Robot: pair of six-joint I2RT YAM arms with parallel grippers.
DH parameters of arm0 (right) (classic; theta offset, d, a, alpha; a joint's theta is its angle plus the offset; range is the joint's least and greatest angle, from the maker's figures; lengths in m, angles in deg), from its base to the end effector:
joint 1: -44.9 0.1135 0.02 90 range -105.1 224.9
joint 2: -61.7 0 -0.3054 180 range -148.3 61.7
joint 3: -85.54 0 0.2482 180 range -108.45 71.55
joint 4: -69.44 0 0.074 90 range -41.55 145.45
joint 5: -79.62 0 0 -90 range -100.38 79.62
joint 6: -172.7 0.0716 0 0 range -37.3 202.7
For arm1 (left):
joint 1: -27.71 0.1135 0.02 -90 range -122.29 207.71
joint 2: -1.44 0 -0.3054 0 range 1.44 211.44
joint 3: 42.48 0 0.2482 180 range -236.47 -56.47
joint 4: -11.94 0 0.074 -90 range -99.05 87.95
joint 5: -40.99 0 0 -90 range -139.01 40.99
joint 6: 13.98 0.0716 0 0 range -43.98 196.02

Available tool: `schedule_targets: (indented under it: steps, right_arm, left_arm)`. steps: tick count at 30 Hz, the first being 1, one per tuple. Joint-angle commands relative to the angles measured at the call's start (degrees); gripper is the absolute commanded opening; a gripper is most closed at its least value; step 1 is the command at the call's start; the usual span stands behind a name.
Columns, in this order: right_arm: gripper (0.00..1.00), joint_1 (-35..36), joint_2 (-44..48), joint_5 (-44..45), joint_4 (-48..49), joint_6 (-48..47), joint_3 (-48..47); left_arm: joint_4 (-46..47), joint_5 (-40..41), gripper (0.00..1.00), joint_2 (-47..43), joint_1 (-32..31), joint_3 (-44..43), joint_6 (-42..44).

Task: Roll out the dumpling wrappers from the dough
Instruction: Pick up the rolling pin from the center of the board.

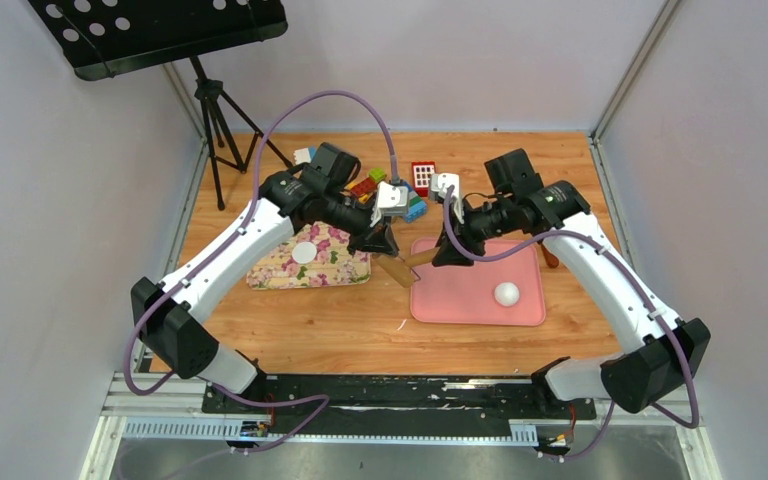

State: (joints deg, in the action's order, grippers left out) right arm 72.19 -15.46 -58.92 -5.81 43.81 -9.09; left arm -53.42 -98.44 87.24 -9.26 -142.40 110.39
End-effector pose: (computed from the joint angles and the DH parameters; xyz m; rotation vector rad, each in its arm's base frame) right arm 0.2008 0.1640 0.3831 -1.5293 1.7900 0.9791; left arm 0.2180 -0.2322 0.3846 1.6318 1.6394 -1.0689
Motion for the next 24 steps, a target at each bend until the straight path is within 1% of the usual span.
schedule_targets:
  steps: [1, 6, 7, 8, 10, 11, 14, 17, 19, 22, 24]
  right_arm:
    - [0.0, 0.0, 0.1, -2.5, 3.2, 2.6, -2.1]
    - [0.0, -0.1, 0.5, 2.5, 3.6, 3.9, -3.4]
    - [0.06, -0.1, 0.6, 3.4, 3.0, 4.0, -3.9]
    - [0.15, -0.1, 0.7, 4.1, 2.7, 4.0, -4.1]
    - [0.37, -0.3, 1.7, 3.8, 2.7, 3.7, -3.8]
    - [0.44, -0.3, 2.3, 3.1, 2.7, 3.4, -3.5]
    - [0.45, -0.3, 3.2, 1.7, 2.1, 2.7, -3.5]
    - [0.52, -0.3, 3.0, 2.2, 1.2, 1.8, -3.6]
    - [0.53, -0.4, 2.8, 2.6, 0.7, 1.2, -3.5]
    - [0.5, -0.8, 2.8, 2.3, 0.5, 0.8, -3.0]
    - [0.42, -0.8, 2.7, 1.9, 0.4, 0.5, -2.9]
  left_arm:
    - [6.7, -2.8, 0.0, -2.6, -0.1, -0.3, -1.3]
    - [8.2, -3.0, 0.0, -3.2, 0.3, 1.0, -1.8]
    - [8.3, -3.1, 0.0, -3.4, 0.3, 1.2, -1.7]
    - [8.4, -3.2, 0.0, -3.4, 0.4, 1.3, -1.7]
    - [8.3, -3.2, 0.0, -3.5, 0.4, 1.2, -1.8]
    - [8.3, -3.2, 0.0, -3.5, 0.5, 1.3, -1.7]
    - [8.4, -3.3, 0.0, -3.7, 0.6, 1.2, -1.8]
    - [8.6, -3.7, 0.0, -3.8, 0.9, 1.1, -2.0]
    - [8.7, -3.9, 0.0, -4.0, 1.2, 1.1, -2.2]
    - [8.8, -4.1, 0.0, -4.1, 1.7, 1.2, -2.2]
    - [8.7, -4.2, 0.0, -4.1, 1.8, 1.1, -2.2]
